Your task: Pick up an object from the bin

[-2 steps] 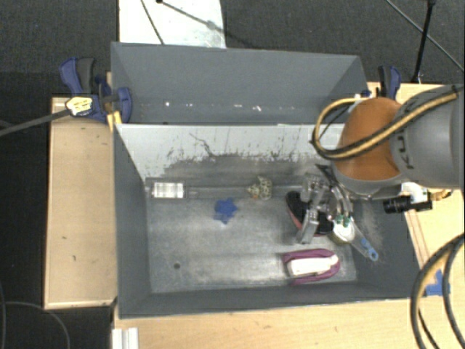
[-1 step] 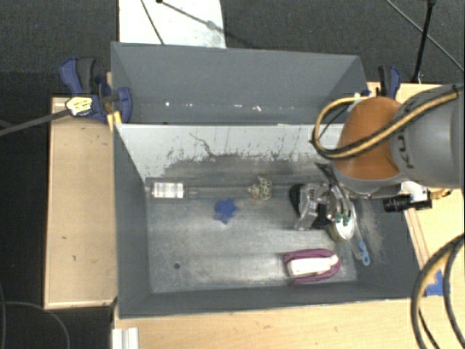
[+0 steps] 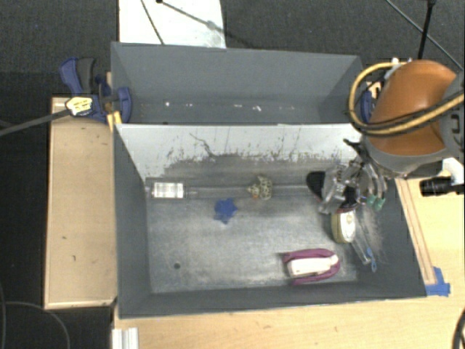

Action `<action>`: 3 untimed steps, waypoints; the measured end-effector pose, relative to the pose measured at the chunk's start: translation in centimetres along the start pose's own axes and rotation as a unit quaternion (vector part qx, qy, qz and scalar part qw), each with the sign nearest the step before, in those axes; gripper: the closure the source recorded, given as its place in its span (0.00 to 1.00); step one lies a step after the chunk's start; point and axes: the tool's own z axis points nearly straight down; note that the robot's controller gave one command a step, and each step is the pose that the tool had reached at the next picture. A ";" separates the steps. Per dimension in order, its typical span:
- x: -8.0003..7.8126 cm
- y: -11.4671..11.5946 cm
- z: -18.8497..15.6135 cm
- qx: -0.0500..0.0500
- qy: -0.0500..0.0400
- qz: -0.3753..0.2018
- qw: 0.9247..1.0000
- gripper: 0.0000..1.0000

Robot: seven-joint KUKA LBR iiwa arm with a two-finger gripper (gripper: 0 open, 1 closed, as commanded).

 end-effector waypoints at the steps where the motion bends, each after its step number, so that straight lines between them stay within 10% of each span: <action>1: 2.5 -1.4 6.7 0.001 0.007 -0.119 0.993 1.00; 2: 2.3 -1.3 6.4 0.000 0.004 -0.119 0.993 0.00; 3: 5.0 -6.6 7.0 0.001 0.004 -0.209 0.978 0.00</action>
Offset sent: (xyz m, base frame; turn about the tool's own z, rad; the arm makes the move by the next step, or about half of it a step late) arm -0.0263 -0.0053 -0.0649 -0.2389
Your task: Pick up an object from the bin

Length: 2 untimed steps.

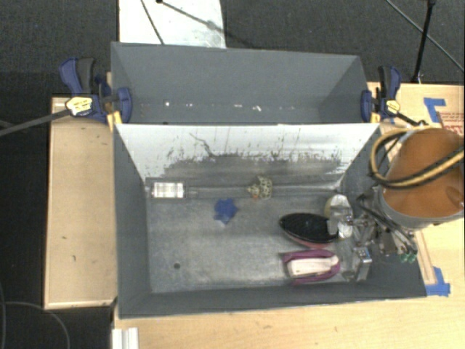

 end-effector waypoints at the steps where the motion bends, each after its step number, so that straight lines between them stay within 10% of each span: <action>1: -7.2 4.0 5.4 0.004 0.005 0.015 1.000 0.00; 2: -7.0 3.9 5.3 0.003 0.004 0.018 1.000 1.00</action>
Offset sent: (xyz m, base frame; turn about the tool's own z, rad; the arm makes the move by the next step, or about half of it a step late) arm 0.0644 0.0514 -0.0602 0.0362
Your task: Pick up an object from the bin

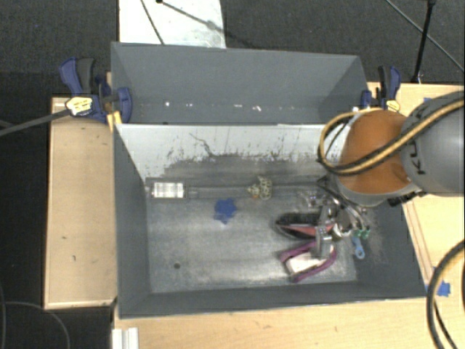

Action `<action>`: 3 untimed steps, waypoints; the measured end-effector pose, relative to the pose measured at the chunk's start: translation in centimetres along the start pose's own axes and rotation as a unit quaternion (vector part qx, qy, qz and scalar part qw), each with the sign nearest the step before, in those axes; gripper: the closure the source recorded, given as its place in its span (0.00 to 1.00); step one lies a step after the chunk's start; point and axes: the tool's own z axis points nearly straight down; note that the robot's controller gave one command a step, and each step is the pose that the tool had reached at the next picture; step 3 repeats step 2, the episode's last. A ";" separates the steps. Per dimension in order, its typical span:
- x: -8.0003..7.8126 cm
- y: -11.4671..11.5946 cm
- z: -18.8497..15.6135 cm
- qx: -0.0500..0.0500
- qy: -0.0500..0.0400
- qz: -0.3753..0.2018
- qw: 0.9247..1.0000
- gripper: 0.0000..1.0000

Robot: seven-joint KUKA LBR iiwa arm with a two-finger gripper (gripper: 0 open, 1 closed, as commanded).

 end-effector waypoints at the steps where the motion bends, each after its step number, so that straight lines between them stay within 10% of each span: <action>1: -1.0 0.5 -11.3 -0.003 -0.008 0.001 1.000 1.00; 3: -0.7 -1.0 -16.6 -0.003 -0.007 0.009 1.000 1.00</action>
Offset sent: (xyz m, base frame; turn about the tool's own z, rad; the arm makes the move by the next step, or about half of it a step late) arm 0.0081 0.0068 0.1085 0.0056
